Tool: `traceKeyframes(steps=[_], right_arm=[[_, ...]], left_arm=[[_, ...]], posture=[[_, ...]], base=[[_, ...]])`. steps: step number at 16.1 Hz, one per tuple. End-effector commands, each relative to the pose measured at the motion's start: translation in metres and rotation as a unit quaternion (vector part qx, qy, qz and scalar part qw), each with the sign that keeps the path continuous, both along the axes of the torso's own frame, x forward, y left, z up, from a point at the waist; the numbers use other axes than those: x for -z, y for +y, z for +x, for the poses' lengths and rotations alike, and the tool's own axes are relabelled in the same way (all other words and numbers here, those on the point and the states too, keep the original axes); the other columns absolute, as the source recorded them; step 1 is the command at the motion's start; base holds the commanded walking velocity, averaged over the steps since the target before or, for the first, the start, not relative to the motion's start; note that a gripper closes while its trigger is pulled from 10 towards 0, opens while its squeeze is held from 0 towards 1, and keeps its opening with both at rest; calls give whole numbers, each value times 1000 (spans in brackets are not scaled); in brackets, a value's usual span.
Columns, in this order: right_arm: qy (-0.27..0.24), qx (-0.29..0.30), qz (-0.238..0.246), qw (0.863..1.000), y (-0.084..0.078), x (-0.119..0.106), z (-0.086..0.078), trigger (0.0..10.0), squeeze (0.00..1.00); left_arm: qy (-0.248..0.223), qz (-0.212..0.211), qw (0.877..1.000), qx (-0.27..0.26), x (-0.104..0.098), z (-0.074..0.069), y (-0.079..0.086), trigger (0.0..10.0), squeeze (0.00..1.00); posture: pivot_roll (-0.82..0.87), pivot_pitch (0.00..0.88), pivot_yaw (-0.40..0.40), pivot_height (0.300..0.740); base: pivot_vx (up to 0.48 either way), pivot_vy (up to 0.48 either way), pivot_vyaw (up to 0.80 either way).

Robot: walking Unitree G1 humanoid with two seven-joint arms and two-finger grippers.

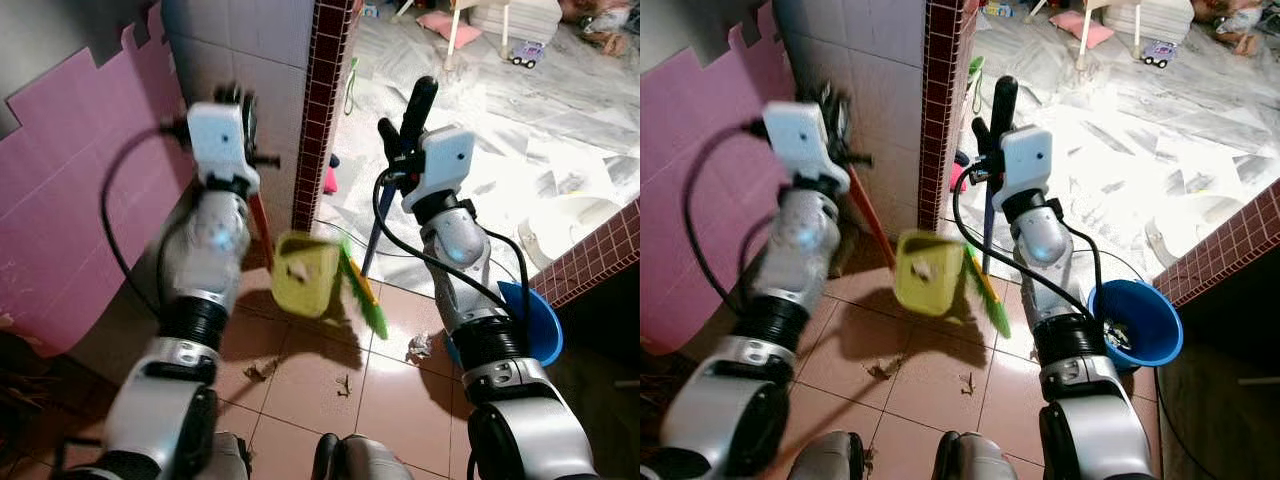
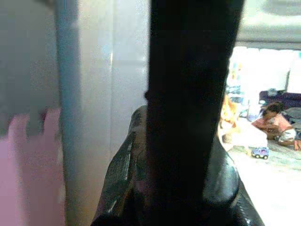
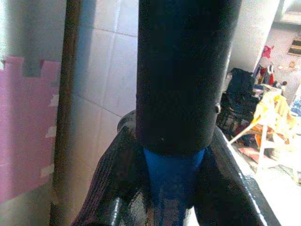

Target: Sweep floor

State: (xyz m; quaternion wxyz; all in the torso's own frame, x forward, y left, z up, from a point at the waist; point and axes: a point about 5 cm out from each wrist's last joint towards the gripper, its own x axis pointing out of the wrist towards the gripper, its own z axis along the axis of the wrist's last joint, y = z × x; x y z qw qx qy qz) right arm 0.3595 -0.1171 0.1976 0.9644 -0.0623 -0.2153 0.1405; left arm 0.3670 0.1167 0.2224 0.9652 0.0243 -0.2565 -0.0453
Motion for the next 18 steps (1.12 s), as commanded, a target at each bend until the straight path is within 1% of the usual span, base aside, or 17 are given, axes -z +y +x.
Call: traceKeyframes(steps=[1,3,4,5,6,7,8,11,13,18], right_arm=[[-29,11,-11,999,-3,-10,1,10000,0],[-28,16,-15,999,-4,-5,0,10000,0],[-24,19,-19,999,-6,-1,-1,10000,0],[-23,20,-22,999,-6,1,-2,10000,0],[-23,20,-23,999,-7,1,-2,10000,0],[-22,22,-26,999,-8,4,-2,10000,0],[-21,23,-27,999,-10,5,-3,10000,0],[-20,23,-29,999,-11,6,-5,10000,0],[-20,21,-30,999,-12,8,-6,10000,0],[-21,16,-28,999,-11,7,-9,10000,0]], left_arm=[[-38,31,999,0,-20,-1,4,10000,0],[-31,62,998,-10,-14,-3,15,10000,0],[-24,90,996,-16,-7,-6,24,10000,0],[-14,94,995,-22,-2,-8,31,10000,0],[-11,100,995,-24,0,-9,32,10000,0],[4,123,992,-27,10,-13,37,10000,0],[12,138,990,-27,18,-15,39,10000,0],[37,165,985,-16,41,-21,35,10000,0],[55,170,984,-11,54,-23,32,10000,0],[109,183,977,3,95,-30,17,10000,0]], posture=[[4,38,-95,740],[7,41,-93,740],[8,45,-95,740],[9,49,-96,740],[10,52,-98,740],[9,57,-101,740],[6,61,-103,740],[-6,67,-107,740],[-16,69,-110,740],[-38,72,-117,740]], base=[[0,0,0],[0,0,0],[0,0,0],[0,0,0],[0,0,0],[0,0,0],[0,0,0],[0,0,0],[0,0,0],[0,0,0]])
